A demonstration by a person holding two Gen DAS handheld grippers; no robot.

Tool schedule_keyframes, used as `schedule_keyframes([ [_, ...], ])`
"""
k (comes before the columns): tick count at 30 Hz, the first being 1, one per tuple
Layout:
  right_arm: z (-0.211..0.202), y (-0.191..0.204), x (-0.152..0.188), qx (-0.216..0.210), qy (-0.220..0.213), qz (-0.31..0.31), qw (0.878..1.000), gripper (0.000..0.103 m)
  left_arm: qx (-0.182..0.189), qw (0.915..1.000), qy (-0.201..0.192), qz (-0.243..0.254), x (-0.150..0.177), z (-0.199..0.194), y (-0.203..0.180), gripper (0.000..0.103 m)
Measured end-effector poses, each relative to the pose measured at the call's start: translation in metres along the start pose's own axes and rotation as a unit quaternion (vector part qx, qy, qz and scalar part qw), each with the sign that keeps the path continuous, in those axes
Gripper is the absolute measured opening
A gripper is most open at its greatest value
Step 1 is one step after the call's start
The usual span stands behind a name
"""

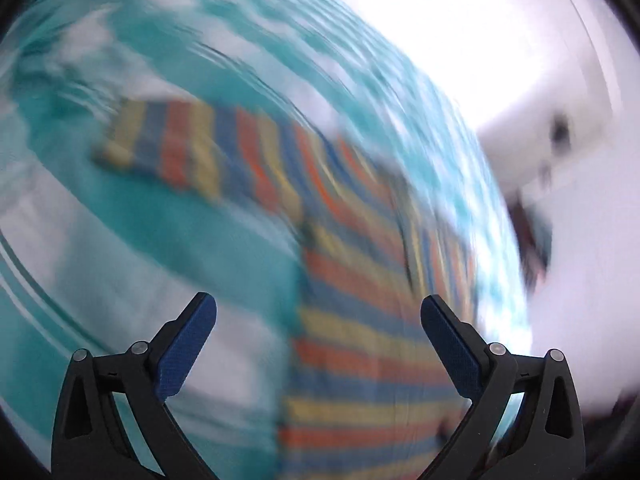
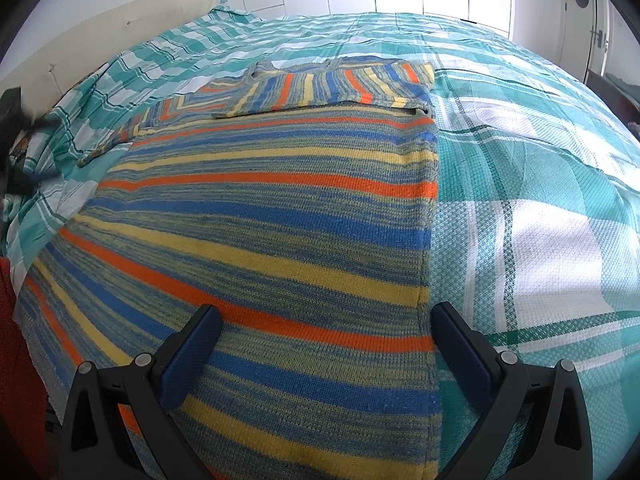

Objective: Fold small clothes

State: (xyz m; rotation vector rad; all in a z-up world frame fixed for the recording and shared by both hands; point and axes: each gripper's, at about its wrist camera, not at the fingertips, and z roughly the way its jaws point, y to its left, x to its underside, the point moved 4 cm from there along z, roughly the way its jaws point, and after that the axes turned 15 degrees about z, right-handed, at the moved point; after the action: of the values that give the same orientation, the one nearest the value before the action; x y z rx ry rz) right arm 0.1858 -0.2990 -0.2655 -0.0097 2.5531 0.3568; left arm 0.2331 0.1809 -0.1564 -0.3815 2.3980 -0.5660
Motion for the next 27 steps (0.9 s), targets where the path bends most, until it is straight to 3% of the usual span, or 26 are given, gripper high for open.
schedule_keyframes([
  [3,0.000,0.000,0.000,-0.001,0.001,0.000,1.000,0.103,-0.028,0.9901,-0.018,-0.136,-0.026,0.007,0.093,0.101],
  [5,0.000,0.000,0.000,-0.001,0.001,0.000,1.000,0.103,-0.039,0.9798,-0.011,-0.196,-0.030,0.019,0.137,0.095],
  [9,0.000,0.000,0.000,0.000,0.000,0.000,1.000,0.103,-0.043,0.9815,-0.027,-0.185,-0.046,0.027,0.154,0.080],
  [10,0.000,0.000,0.000,0.000,0.000,0.000,1.000,0.103,-0.040,0.9841,-0.026,-0.171,-0.049,0.030,0.149,0.063],
  [11,0.000,0.000,0.000,0.000,0.000,-0.001,1.000,0.103,-0.039,0.9870,-0.017,-0.155,-0.052,0.035,0.142,0.028],
  [12,0.000,0.000,0.000,0.000,0.001,0.000,1.000,0.103,-0.046,0.9889,-0.003,-0.141,-0.054,0.039,0.137,0.007],
  [13,0.001,0.000,0.000,0.000,0.002,-0.001,1.000,0.103,-0.065,0.9895,0.009,-0.129,-0.055,0.041,0.130,0.005],
  [15,0.001,-0.001,0.000,0.000,0.003,0.000,1.000,0.103,-0.093,0.9913,0.002,-0.093,-0.063,0.034,0.111,0.005],
  [17,0.001,-0.001,0.000,0.000,0.003,0.000,1.000,0.103,-0.094,0.9947,-0.013,-0.039,-0.080,0.027,0.066,0.005],
  [20,0.001,-0.001,0.000,0.001,0.004,-0.001,1.000,0.103,-0.051,0.9953,-0.034,0.075,-0.105,0.029,-0.043,0.005],
  [23,0.000,-0.001,0.000,0.001,0.005,0.000,1.000,0.103,0.005,0.9823,-0.030,0.185,-0.099,0.047,-0.153,0.007],
  [24,0.000,-0.001,0.000,0.001,0.006,0.000,1.000,0.103,0.022,0.9755,-0.020,0.218,-0.088,0.057,-0.188,0.013],
  [25,0.000,-0.001,0.000,0.001,0.006,0.000,1.000,0.103,0.034,0.9692,-0.004,0.244,-0.076,0.072,-0.217,0.042],
  [26,0.000,-0.001,0.000,0.001,0.007,0.000,1.000,0.103,0.039,0.9634,0.028,0.264,-0.050,0.096,-0.245,0.087],
  [27,0.000,-0.001,0.000,0.001,0.007,0.000,1.000,0.103,0.037,0.9614,0.043,0.269,-0.031,0.106,-0.255,0.097],
])
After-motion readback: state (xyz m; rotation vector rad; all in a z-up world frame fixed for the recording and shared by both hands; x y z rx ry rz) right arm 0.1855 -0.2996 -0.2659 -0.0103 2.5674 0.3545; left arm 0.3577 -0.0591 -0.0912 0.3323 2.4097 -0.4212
